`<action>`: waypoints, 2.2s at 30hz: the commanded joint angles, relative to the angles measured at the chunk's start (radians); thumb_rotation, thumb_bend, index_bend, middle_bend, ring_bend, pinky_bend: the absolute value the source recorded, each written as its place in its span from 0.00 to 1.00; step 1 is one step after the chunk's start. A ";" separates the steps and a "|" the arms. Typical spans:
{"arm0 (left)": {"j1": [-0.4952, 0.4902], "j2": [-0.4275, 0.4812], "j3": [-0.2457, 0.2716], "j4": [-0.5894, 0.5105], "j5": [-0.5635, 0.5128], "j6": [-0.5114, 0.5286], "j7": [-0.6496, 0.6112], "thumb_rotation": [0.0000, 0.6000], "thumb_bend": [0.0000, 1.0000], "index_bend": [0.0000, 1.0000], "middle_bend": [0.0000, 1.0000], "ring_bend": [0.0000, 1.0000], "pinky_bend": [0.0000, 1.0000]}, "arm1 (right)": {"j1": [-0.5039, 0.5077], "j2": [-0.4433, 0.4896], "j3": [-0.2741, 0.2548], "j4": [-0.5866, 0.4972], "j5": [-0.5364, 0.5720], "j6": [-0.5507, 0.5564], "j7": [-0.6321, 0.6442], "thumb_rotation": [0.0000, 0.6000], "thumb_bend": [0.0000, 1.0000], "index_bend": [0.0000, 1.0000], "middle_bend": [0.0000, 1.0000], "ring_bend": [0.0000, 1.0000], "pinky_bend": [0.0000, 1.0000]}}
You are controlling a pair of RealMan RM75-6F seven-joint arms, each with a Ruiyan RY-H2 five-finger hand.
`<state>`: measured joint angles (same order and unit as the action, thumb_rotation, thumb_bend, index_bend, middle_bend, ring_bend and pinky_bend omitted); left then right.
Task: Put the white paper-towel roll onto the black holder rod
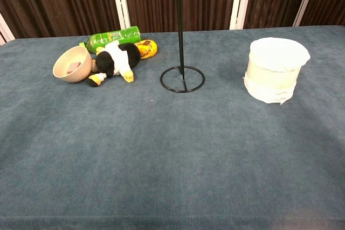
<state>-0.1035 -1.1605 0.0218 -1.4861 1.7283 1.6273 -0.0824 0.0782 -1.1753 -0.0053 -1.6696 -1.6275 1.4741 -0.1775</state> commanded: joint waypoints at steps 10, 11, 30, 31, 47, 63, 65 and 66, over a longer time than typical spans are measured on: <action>-0.004 -0.007 -0.009 0.000 -0.016 -0.009 0.008 1.00 0.48 0.00 0.08 0.04 0.10 | 0.106 -0.007 0.091 0.051 0.060 -0.100 0.120 1.00 0.14 0.00 0.00 0.00 0.00; -0.006 -0.010 -0.010 0.001 -0.019 -0.015 0.011 1.00 0.48 0.00 0.08 0.04 0.10 | 0.133 -0.007 0.115 0.057 0.082 -0.130 0.127 1.00 0.14 0.00 0.00 0.00 0.00; -0.014 -0.016 -0.021 0.004 -0.044 -0.031 0.020 1.00 0.48 0.00 0.06 0.04 0.10 | 0.532 -0.037 0.284 0.202 0.545 -0.696 0.063 1.00 0.13 0.00 0.00 0.00 0.00; -0.013 -0.015 -0.020 0.003 -0.044 -0.030 0.022 1.00 0.48 0.00 0.06 0.04 0.10 | 0.543 -0.043 0.283 0.211 0.562 -0.707 0.053 1.00 0.13 0.00 0.00 0.00 0.00; -0.009 -0.011 -0.021 0.002 -0.049 -0.025 0.019 1.00 0.48 0.00 0.06 0.04 0.10 | 0.707 -0.118 0.235 0.334 0.830 -0.884 -0.037 1.00 0.13 0.00 0.00 0.00 0.00; -0.012 -0.010 -0.019 0.005 -0.043 -0.027 0.010 1.00 0.48 0.00 0.06 0.04 0.10 | 0.779 -0.151 0.179 0.381 0.977 -0.870 -0.056 1.00 0.19 0.64 0.44 0.43 0.24; -0.012 -0.009 -0.018 0.005 -0.040 -0.025 0.008 1.00 0.48 0.00 0.06 0.04 0.10 | 0.772 -0.145 0.188 0.368 0.977 -0.850 -0.038 1.00 0.21 0.70 0.49 0.48 0.28; -0.012 -0.008 -0.017 0.004 -0.038 -0.025 0.007 1.00 0.48 0.00 0.06 0.04 0.10 | 0.763 -0.137 0.197 0.356 0.967 -0.829 -0.024 1.00 0.21 0.72 0.50 0.50 0.30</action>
<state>-0.1156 -1.1689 0.0044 -1.4815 1.6900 1.6025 -0.0753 0.8503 -1.3205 0.1819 -1.2999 -0.6538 0.6230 -0.2179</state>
